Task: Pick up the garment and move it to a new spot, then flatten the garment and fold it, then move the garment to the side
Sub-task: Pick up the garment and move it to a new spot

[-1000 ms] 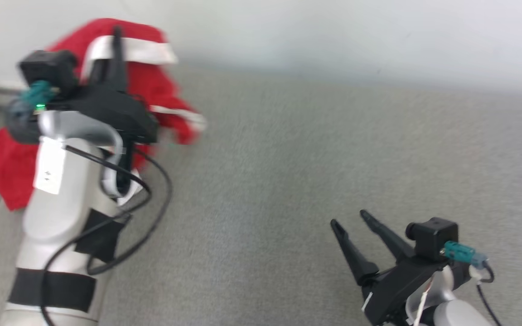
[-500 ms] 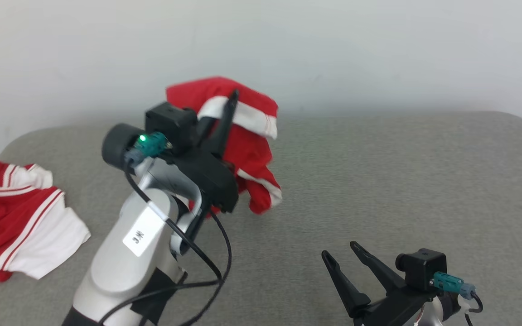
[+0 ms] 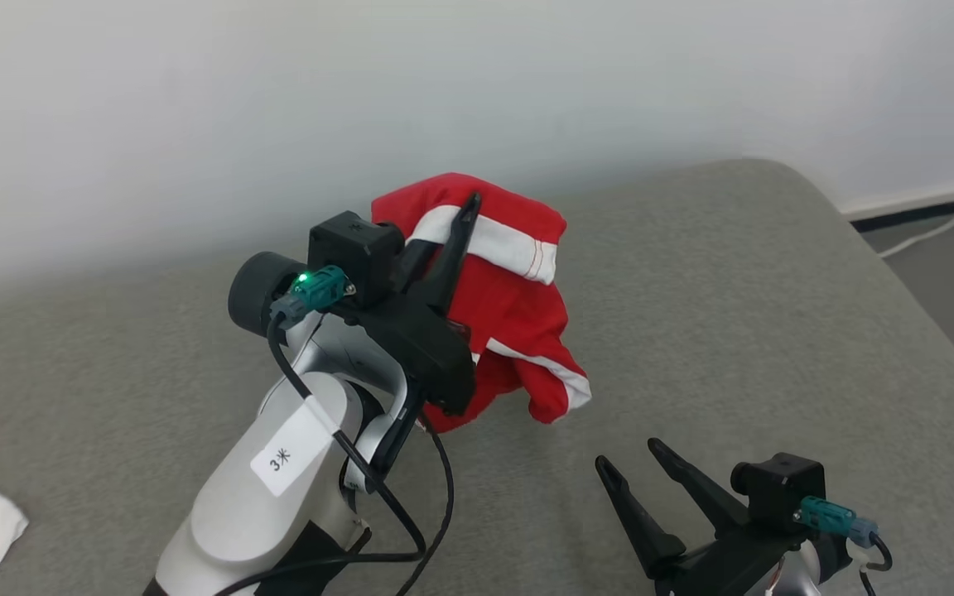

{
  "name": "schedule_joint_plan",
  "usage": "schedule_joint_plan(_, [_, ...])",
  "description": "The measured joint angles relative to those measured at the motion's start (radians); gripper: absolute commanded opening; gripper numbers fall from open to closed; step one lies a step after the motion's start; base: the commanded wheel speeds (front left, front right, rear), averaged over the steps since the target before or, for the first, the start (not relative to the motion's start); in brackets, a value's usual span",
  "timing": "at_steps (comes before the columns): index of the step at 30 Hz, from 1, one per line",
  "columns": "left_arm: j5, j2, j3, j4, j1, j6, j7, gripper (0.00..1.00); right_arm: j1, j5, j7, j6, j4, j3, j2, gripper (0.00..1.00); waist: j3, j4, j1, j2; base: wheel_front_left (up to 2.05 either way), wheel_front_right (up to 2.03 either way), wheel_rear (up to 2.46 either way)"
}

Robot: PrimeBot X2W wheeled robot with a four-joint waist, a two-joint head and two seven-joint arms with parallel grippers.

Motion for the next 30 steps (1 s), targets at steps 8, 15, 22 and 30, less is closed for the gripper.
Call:
schedule_joint_plan(8, [-0.025,0.000,0.001,0.056,-0.019,0.042,-0.006,0.00,-0.017,-0.004,-0.004,0.001,0.000,-0.010,-0.012,1.00,0.019,-0.104,0.0000,0.0001,0.00,0.00,0.00])
schedule_joint_plan(15, [-0.084,-0.001,-0.039,0.180,0.019,0.060,-0.014,1.00,-0.002,-0.004,-0.017,-0.002,-0.010,-0.039,-0.030,1.00,0.049,-0.126,0.0001,0.0002,0.00,0.00,0.00])
schedule_joint_plan(22, [-0.159,0.003,-0.066,0.225,0.117,0.070,-0.013,1.00,0.004,-0.004,-0.030,-0.009,-0.017,-0.055,-0.031,1.00,0.064,-0.084,0.0001,0.0002,0.00,0.00,0.00])
schedule_joint_plan(30, [-0.218,0.003,-0.086,0.239,0.153,0.067,-0.014,1.00,0.004,-0.004,-0.035,-0.010,-0.012,-0.068,-0.043,1.00,0.070,-0.015,0.0001,0.0001,0.00,0.00,0.00])
